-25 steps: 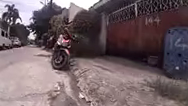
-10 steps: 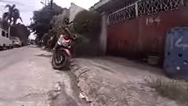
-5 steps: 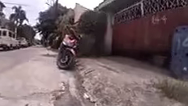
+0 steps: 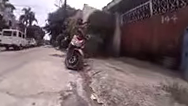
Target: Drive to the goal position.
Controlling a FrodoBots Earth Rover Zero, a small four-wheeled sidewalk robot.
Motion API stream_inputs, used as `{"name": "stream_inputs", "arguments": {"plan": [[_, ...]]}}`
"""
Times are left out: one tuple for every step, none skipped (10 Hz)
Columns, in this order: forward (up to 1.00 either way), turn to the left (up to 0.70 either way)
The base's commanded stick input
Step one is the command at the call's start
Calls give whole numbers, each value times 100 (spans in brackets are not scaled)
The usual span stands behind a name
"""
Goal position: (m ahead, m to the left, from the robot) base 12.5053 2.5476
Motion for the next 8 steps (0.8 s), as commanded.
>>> {"name": "stream_inputs", "arguments": {"plan": [[0,70],[0,70],[0,70],[0,70],[0,70],[0,70],[0,70],[0,70]]}}
